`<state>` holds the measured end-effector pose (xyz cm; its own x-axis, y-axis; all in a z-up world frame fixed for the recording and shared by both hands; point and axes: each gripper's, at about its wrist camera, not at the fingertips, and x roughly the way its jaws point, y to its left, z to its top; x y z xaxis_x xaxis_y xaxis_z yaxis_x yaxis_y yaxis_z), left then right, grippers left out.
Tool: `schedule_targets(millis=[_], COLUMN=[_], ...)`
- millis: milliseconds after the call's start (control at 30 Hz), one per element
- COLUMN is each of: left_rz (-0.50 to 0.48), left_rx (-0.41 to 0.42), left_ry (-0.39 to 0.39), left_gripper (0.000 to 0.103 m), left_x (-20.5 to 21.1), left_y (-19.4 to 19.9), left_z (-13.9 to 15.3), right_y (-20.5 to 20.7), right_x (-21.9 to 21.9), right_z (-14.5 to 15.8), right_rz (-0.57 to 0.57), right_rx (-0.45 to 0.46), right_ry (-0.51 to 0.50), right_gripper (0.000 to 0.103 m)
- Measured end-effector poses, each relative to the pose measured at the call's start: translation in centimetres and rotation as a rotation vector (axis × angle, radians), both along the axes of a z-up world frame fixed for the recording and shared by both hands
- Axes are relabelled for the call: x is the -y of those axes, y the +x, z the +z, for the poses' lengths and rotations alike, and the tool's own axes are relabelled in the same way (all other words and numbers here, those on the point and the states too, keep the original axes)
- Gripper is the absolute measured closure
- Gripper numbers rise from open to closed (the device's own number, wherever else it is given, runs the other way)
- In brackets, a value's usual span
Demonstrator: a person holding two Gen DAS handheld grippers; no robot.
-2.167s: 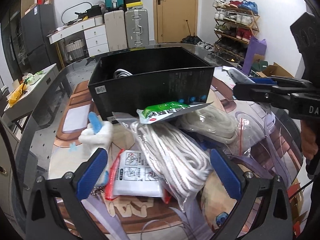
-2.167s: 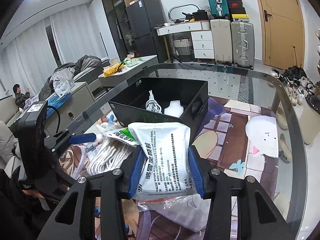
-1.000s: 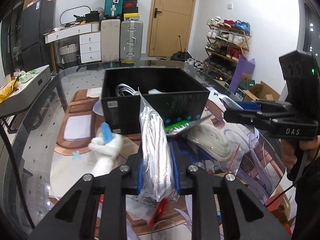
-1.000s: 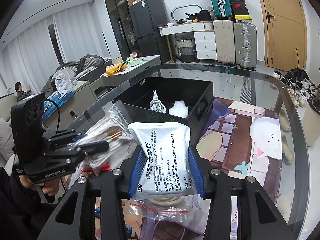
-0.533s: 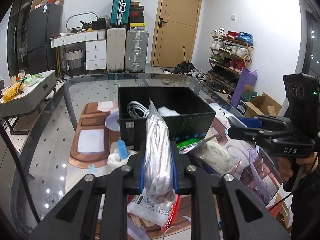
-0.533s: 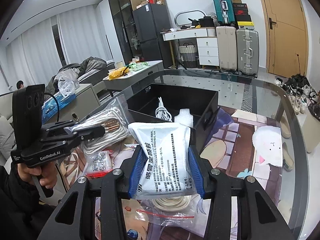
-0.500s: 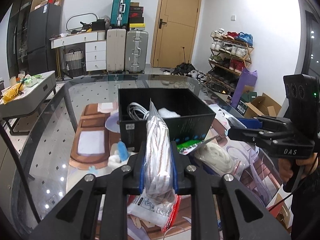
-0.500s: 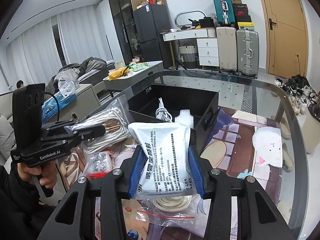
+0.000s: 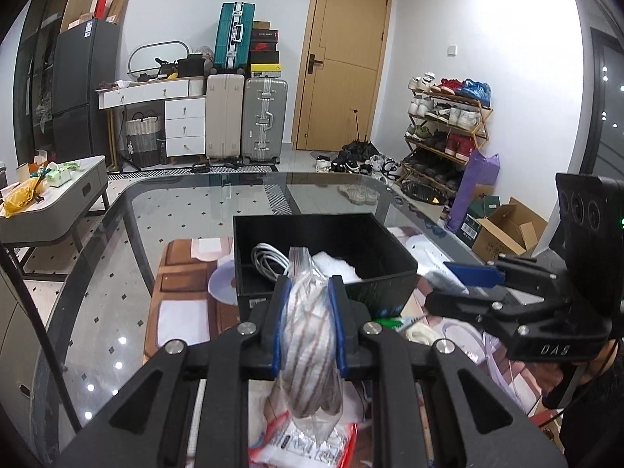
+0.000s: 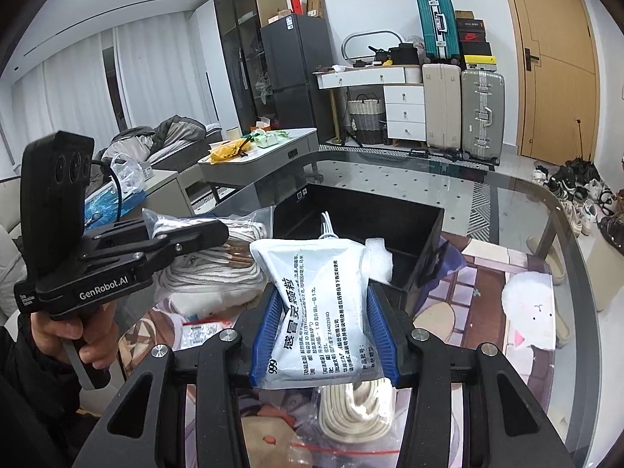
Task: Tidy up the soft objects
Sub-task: 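Carry the rope bag and printed bag toward the black box with both grippers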
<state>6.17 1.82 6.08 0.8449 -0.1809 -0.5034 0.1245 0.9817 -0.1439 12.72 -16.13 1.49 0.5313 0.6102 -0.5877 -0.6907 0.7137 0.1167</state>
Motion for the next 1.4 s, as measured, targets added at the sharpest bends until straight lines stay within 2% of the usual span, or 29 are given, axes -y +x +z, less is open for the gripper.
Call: schedule_targets(millis=[400, 900, 1167, 1400], left_rz=[0.001, -0.003, 0.013, 0.0], left_rx=[0.026, 0.042, 0.097, 0.15], left_ry=[-0.001, -0.029, -0.049, -0.075], left_gripper=[0.086, 0.086, 0.086, 0.086], left_x=[-0.7, -1.9, -2.6, -2.4], left_y=[2.0, 2.8, 1.8, 3.3], left_z=[0.5, 1.5, 3.3, 4.1], right_y=[1.6, 3.7, 4.7, 5.8], right_x=[-2.1, -2.3, -2.4, -3.0], right_z=[0.9, 1.9, 2.2, 1.8], right_rz=[-0.064, -0.099, -0.093, -0.101], right_rx=[0.022, 0.041, 0.044, 0.035], right_ry=[-0.014, 0.01, 0.029, 0.017], right_gripper=[0.058, 0.058, 0.058, 0.058])
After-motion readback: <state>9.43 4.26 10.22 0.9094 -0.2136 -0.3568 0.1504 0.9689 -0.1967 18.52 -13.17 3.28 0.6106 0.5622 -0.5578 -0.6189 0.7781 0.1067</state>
